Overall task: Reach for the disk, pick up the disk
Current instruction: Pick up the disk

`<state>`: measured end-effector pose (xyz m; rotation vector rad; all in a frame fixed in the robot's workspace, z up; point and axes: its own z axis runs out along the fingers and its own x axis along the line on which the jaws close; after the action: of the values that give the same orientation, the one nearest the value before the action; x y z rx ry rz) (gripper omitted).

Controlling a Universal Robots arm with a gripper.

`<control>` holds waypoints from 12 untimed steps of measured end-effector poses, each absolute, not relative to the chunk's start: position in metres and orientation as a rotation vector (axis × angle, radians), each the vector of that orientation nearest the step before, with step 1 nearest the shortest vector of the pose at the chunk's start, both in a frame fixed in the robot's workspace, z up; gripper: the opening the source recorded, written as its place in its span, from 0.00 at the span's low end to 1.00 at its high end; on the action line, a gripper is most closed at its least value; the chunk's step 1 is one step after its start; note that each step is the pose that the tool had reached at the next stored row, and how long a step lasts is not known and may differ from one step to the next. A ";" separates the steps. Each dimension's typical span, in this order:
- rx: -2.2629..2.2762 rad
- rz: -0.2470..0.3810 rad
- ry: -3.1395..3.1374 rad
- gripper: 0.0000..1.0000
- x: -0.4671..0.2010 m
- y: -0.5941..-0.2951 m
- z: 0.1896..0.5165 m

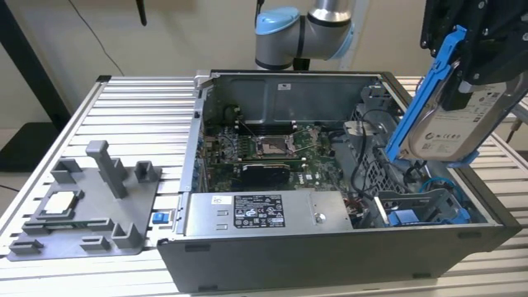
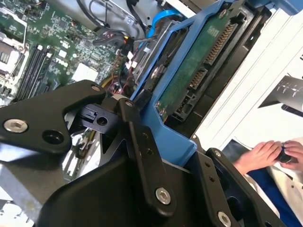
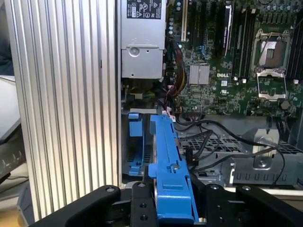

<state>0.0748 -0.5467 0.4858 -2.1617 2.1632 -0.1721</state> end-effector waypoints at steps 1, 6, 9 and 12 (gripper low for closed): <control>-2.162 -0.172 2.163 0.00 0.075 -0.547 0.484; -2.162 -0.172 2.163 0.00 0.075 -0.548 0.475; -2.162 -0.172 2.163 0.00 0.075 -0.548 0.473; -2.162 -0.172 2.163 0.00 0.075 -0.548 0.473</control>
<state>0.0749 -0.5482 0.4726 -2.1618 2.1632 -0.1725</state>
